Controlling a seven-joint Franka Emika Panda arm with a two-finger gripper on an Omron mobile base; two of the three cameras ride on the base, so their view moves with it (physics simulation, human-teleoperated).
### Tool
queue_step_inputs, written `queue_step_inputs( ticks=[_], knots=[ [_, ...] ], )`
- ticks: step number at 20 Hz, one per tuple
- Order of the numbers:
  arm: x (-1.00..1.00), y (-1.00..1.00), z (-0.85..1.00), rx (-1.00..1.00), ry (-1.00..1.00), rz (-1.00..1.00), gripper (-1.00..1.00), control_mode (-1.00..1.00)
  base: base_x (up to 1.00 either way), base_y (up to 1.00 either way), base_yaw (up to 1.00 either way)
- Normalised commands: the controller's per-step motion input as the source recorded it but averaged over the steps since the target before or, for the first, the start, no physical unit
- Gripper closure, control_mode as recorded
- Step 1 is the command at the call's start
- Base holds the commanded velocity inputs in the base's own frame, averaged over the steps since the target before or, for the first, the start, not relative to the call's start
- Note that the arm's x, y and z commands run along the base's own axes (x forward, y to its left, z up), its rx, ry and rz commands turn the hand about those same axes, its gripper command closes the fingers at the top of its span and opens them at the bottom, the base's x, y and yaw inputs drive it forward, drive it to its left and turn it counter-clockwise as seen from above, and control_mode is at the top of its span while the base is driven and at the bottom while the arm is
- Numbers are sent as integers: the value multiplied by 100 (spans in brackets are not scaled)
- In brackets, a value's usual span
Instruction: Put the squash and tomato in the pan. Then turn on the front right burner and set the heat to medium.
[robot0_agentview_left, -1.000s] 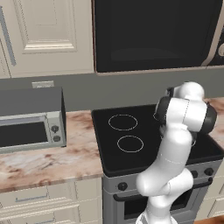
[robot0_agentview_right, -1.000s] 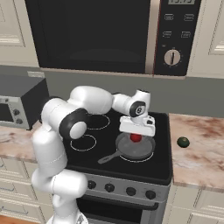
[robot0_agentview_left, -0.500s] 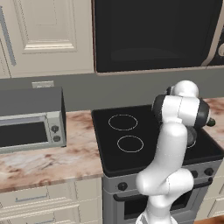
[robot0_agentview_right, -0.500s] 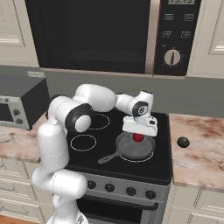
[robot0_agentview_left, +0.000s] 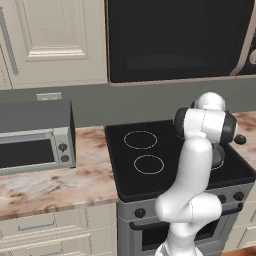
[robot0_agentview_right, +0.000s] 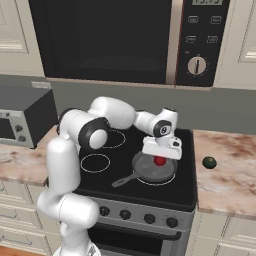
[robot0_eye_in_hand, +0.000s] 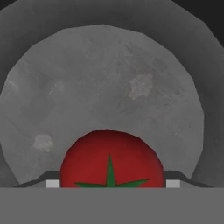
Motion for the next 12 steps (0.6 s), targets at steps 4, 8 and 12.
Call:
queue_step_inputs(
  ticks=[4,8,12],
  knots=[
    [0,-1,-19,0,0,0,100,-100,0,0,0],
    [0,0,-20,0,0,0,100,-100,0,0,0],
    [0,0,-1,0,1,0,100,-100,0,0,0]
  ],
)
